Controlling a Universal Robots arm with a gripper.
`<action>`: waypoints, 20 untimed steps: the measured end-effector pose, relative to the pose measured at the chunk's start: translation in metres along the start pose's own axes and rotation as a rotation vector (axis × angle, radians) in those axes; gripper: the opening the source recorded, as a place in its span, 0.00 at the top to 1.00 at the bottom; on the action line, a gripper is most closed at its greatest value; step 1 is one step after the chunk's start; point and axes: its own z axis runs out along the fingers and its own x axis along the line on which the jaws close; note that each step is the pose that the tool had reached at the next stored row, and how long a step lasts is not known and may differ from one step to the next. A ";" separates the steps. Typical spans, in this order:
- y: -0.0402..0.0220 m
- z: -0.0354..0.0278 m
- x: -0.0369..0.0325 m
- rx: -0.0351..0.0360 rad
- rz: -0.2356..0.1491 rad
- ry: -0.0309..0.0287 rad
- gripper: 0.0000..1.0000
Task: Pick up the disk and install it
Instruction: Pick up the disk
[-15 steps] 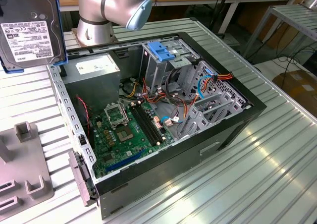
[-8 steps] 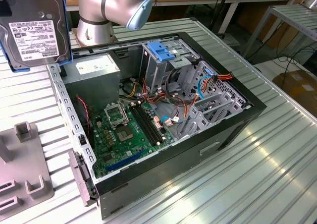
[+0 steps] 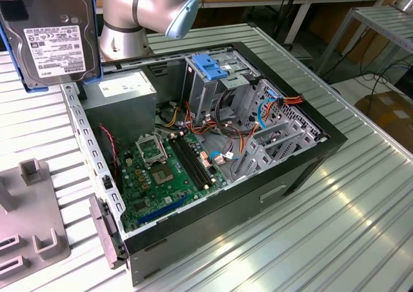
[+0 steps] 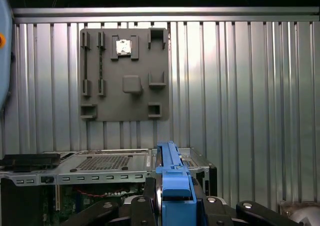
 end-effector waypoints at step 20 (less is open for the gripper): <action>-0.0117 -0.0001 0.0061 0.0000 0.000 0.0000 0.63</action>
